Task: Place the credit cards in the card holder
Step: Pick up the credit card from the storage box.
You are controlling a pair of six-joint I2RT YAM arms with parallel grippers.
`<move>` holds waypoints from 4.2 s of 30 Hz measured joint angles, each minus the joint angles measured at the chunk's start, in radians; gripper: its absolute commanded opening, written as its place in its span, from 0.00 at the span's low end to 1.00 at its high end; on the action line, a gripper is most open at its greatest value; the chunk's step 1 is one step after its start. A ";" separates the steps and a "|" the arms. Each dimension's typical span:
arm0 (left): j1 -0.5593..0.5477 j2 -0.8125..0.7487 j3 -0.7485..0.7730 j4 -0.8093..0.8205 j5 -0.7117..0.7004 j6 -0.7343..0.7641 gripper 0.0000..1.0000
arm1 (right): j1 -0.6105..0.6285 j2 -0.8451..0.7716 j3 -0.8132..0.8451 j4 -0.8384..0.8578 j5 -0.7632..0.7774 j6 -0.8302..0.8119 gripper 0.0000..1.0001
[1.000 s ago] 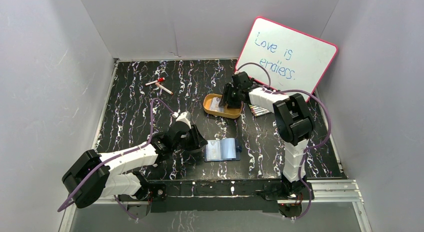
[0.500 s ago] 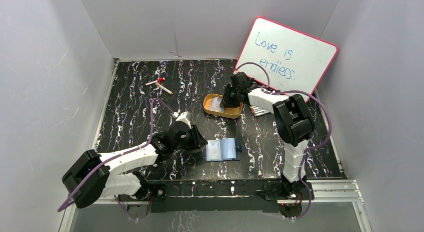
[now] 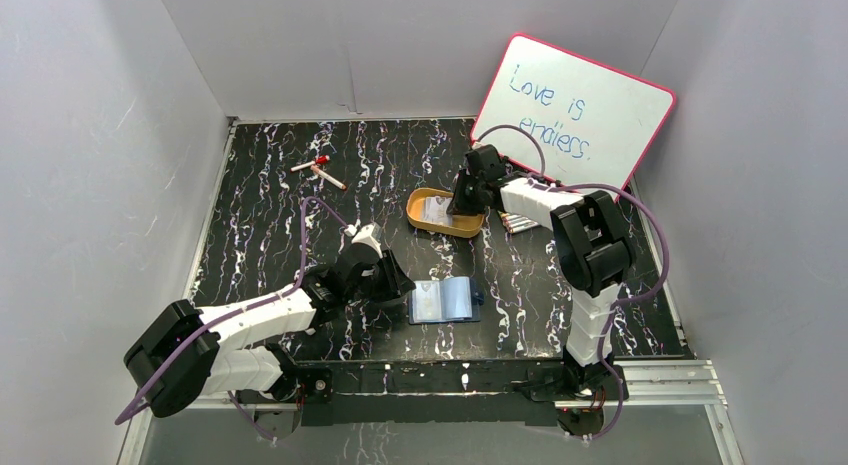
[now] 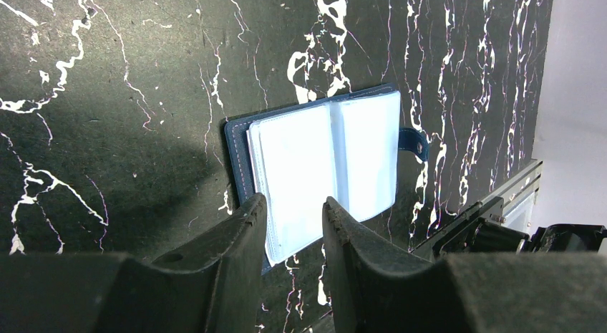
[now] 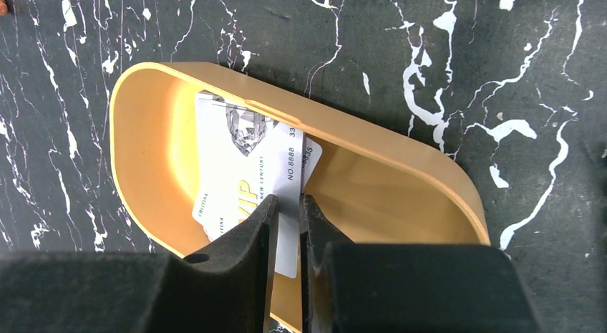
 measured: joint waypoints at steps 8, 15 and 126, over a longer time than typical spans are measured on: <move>0.000 0.000 0.000 0.000 0.000 -0.002 0.32 | -0.004 -0.021 -0.014 0.003 -0.001 0.006 0.08; 0.000 0.000 0.000 0.000 0.000 -0.002 0.32 | -0.007 -0.034 -0.016 0.002 -0.008 0.008 0.00; 0.057 -0.130 0.140 0.575 0.345 -0.142 0.00 | -0.055 -1.024 -0.480 0.235 -0.702 0.385 0.26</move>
